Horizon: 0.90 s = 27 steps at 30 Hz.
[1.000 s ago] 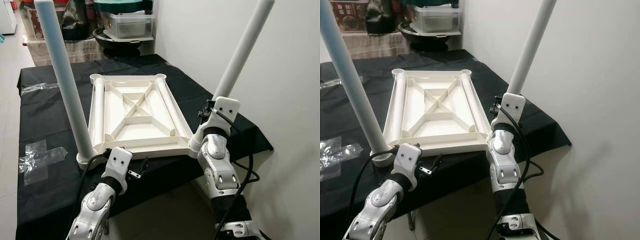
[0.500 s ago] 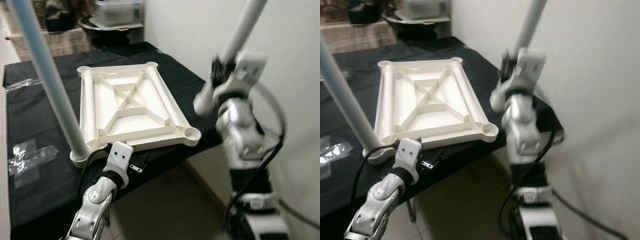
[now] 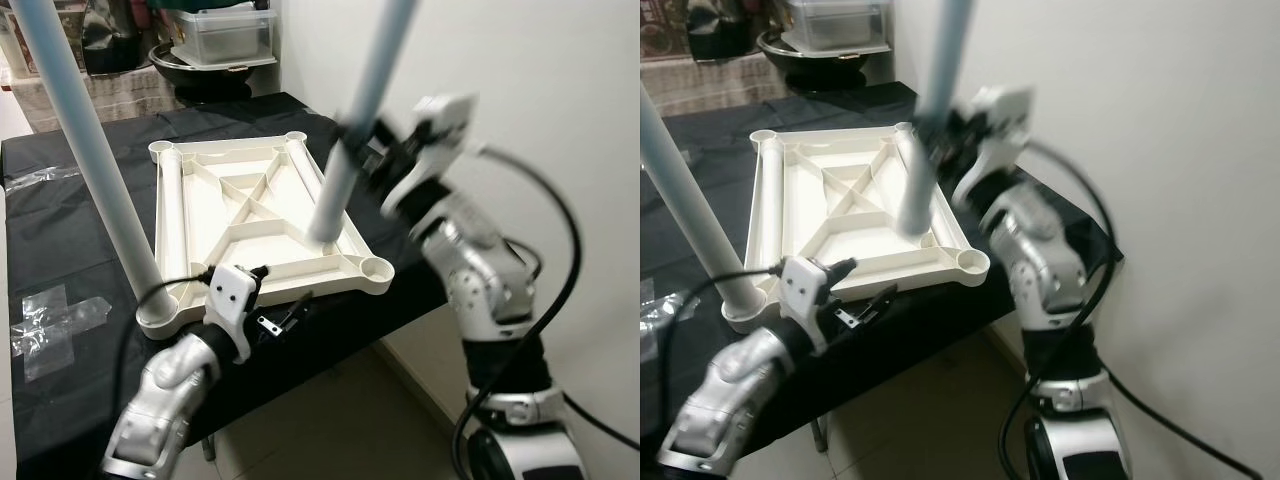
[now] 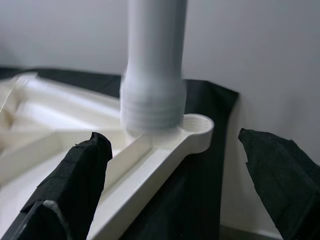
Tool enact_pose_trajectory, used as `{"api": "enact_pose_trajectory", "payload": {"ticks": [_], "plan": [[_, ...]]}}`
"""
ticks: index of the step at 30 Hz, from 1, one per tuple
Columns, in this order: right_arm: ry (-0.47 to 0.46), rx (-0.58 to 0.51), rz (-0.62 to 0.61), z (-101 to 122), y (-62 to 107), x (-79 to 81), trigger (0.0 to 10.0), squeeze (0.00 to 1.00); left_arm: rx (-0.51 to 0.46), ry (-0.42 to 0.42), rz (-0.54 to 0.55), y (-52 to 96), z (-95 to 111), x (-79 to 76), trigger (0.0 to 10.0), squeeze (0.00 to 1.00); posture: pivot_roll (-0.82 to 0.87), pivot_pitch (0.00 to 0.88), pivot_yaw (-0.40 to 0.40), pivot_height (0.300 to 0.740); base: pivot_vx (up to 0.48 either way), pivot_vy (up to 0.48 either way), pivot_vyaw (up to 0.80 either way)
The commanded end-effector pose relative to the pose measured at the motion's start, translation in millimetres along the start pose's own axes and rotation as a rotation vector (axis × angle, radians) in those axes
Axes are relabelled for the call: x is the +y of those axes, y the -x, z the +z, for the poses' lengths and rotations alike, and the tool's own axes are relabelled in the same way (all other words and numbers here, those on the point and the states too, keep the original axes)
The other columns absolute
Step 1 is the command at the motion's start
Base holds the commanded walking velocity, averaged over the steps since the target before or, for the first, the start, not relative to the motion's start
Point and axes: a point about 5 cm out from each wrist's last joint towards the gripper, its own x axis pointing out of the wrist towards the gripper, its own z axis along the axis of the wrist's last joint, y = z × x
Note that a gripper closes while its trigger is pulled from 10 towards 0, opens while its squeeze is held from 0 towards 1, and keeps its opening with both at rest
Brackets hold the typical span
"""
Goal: Building children table
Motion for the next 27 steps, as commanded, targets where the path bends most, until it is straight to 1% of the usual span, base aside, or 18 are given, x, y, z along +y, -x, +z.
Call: {"api": "enact_pose_trajectory", "payload": {"ticks": [1, 3, 6, 7, 9, 12, 13, 14, 15, 18, 20, 25, 26, 27], "plan": [[0.014, -0.038, 0.03, 11.0, 0.2, 3.8, 10.0, 0.0, 0.012, 0.012, -0.026, -0.3, -1.4, -2.8, 10.0, 0.0, -0.03, 0.0, -0.063, 0.74, 0.0, 0.0, 0.0], [0.003, -0.03, 0.052, 10.2, 0.4, 6.2, 10.0, 0.0, 0.016, 0.005, -0.04, 0.8, -0.1, -0.6, 10.0, 0.0, -0.03, 0.0, -0.062, 0.74, 0.0, 0.0, 0.0], [-0.017, -0.016, 0.145, 8.7, 1.5, 20.5, 10.0, 0.0, 0.061, -0.033, -0.092, 1.2, -3.9, 4.1, 10.0, 0.0, -0.03, 0.0, -0.052, 0.74, 0.0, 0.0, 0.0], [-0.017, -0.016, 0.145, 8.7, 1.5, 20.5, 10.0, 0.0, 0.061, -0.033, -0.092, 1.2, -3.9, 4.1, 10.0, 0.0, -0.03, 0.0, -0.052, 0.74, 0.0, 0.0, 0.0], [-0.038, -0.026, 0.185, 12.8, 2.0, 26.3, 10.0, 0.0, 0.091, -0.03, -0.105, 0.9, -10.5, 5.0, 10.0, 0.0, -0.04, 0.0, -0.048, 0.74, 0.0, 0.0, 0.0], [-0.054, -0.03, 0.207, 15.3, 2.4, 28.7, 10.0, 0.0, 0.107, -0.027, -0.111, 0.6, -13.9, 4.8, 10.0, 0.0, -0.04, 0.0, -0.047, 0.74, 0.0, 0.0, 0.0], [-0.077, -0.03, 0.248, 17.3, 3.6, 33.5, 10.0, 0.0, 0.118, -0.023, -0.114, -0.3, -17.2, 3.5, 10.0, 0.0, -0.04, 0.0, -0.04, 0.74, 0.0, 0.0, 0.0], [-0.077, -0.03, 0.248, 17.3, 3.6, 33.5, 10.0, 0.0, 0.118, -0.023, -0.114, -0.3, -17.2, 3.5, 10.0, 0.0, -0.04, 0.0, -0.04, 0.74, 0.0, 0.0, 0.0], [-0.079, -0.007, 0.333, 15.2, 8.5, 44.1, 10.0, 0.0, 0.125, -0.019, -0.138, -1.4, -18.6, -0.4, 10.0, 0.0, -0.04, 0.0, -0.039, 0.74, 0.0, 0.0, 0.0], [-0.079, -0.007, 0.333, 15.2, 8.5, 44.1, 10.0, 0.0, 0.125, -0.019, -0.138, -1.4, -18.6, -0.4, 10.0, 0.0, -0.04, 0.0, -0.039, 0.74, 0.0, 0.0, 0.0], [-0.082, 0.012, 0.376, 11.8, 11.8, 49.9, 10.0, 0.0, 0.118, -0.014, -0.14, -2.7, -16.9, 0.0, 10.0, 0.0, -0.04, 0.0, -0.043, 0.74, 0.0, 0.0, 0.0], [-0.103, 0.014, 0.405, 11.2, 13.6, 54.8, 10.0, 0.0, 0.098, 0.008, -0.132, -3.9, -14.4, 1.7, 10.0, 0.0, -0.04, 0.0, -0.043, 0.74, 0.0, 0.0, 0.0], [-0.11, 0.019, 0.42, 9.0, 15.0, 58.3, 10.0, 0.0, 0.08, 0.021, -0.137, -6.6, -11.7, -0.7, 10.0, 0.0, -0.04, 0.0, -0.043, 0.74, 0.0, 0.0, 0.0], [-0.11, 0.019, 0.42, 9.0, 15.0, 58.3, 10.0, 0.0, 0.08, 0.021, -0.137, -6.6, -11.7, -0.7, 10.0, 0.0, -0.04, 0.0, -0.043, 0.74, 0.0, 0.0, 0.0]]}}
